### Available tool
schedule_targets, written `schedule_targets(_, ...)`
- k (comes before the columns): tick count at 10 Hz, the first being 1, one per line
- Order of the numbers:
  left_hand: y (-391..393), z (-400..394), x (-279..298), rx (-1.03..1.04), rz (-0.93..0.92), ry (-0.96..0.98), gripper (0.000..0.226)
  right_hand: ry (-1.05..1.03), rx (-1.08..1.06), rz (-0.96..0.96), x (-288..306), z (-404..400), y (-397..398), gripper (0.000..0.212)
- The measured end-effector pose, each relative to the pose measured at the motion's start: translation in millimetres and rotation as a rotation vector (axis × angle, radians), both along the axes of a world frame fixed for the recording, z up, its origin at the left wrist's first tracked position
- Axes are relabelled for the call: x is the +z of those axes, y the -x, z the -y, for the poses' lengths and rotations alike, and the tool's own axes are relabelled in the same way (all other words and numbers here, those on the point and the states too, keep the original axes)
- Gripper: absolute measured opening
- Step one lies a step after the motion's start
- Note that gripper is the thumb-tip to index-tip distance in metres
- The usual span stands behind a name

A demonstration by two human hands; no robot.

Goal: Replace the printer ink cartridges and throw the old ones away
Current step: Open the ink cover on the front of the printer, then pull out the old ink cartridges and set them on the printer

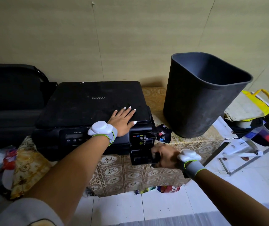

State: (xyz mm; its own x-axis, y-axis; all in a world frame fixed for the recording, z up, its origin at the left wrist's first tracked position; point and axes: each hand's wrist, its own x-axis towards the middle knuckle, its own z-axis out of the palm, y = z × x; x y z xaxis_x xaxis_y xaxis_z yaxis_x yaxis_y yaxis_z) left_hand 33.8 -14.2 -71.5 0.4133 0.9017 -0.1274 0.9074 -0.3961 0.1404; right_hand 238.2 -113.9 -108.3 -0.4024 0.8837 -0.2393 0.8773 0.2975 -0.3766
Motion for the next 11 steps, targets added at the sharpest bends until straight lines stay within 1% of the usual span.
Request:
schedule_targets(1,0,1,-1,0.002,0.008,0.003,0.059,0.073,0.057,0.124,-7,10,4,0.033)
schedule_targets(2,0,1,0,0.007,0.015,0.009,0.059,0.134,0.12,0.173,-10,15,7,0.035)
schedule_targets(3,-1,1,0,0.009,0.012,0.014,0.059,0.202,0.212,0.209,-13,21,10,0.026)
schedule_targets(4,-1,1,1,0.013,0.011,0.012,0.059,0.229,0.18,0.194,-14,21,10,0.024)
schedule_targets(5,-2,2,1,0.016,-0.001,-0.002,0.059,0.31,0.071,0.19,-17,17,13,0.027)
schedule_targets(6,-2,2,2,0.016,0.005,-0.008,0.058,0.383,0.038,0.154,-18,13,14,0.027)
schedule_targets(7,-1,0,6,0.026,0.053,0.005,0.058,0.369,-0.144,-0.008,-11,-1,14,0.023)
schedule_targets(8,-1,-2,9,0.031,0.07,0.015,0.059,0.271,-0.269,-0.072,-7,-12,12,0.029)
schedule_targets(9,-1,-2,9,0.04,0.075,0.01,0.059,0.179,-0.402,-0.075,-6,-25,16,0.042)
schedule_targets(11,0,-4,8,0.055,0.092,0.022,0.059,0.094,-0.496,-0.028,-13,-43,39,0.057)
